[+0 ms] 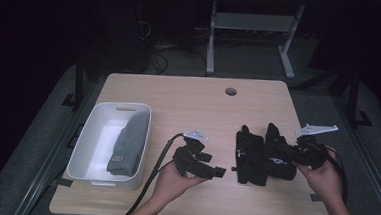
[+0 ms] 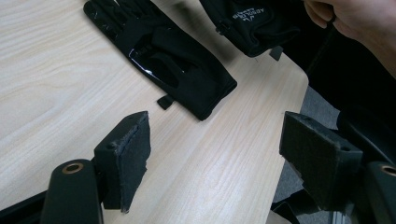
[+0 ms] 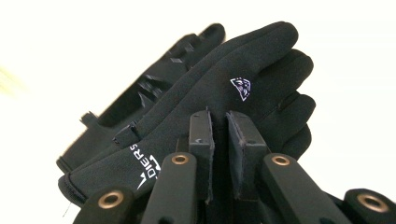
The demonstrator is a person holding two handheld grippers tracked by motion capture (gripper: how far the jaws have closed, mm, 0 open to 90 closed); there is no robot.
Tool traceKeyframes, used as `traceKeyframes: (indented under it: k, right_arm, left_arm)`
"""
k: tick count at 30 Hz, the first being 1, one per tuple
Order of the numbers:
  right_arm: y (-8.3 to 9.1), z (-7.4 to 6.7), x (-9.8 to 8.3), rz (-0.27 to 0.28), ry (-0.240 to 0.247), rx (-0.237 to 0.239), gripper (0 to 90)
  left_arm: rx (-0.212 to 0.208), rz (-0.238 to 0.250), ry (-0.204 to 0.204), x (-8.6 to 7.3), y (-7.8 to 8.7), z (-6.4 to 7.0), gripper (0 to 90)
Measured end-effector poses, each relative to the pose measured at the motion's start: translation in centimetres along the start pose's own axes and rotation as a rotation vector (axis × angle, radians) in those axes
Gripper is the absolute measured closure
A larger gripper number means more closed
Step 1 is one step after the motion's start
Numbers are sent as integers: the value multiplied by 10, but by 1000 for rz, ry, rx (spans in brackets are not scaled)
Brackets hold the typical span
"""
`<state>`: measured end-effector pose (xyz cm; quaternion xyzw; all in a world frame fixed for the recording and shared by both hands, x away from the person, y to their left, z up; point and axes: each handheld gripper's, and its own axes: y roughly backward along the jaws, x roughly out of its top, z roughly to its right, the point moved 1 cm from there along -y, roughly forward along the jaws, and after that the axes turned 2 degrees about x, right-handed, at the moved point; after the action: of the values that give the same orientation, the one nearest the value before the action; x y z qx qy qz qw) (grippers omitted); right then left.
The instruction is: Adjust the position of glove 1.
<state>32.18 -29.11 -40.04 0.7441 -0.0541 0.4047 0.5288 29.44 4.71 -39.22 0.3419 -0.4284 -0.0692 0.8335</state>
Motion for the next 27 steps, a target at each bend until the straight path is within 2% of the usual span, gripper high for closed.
traceKeyframes:
  k: [8, 14, 27]
  right_arm:
    - [-20, -16, 18, -4, 54, 43, 801]
    - [-33, -25, 26, -9, 73, 74, 800]
    - [-56, -36, 13, -62, 103, 88, 794]
  left_arm:
    - [4, 0, 1, -1, 1, -2, 245]
    - [1, -1, 4, -3, 1, -3, 245]
    - [-1, -6, 12, -7, -2, -4, 245]
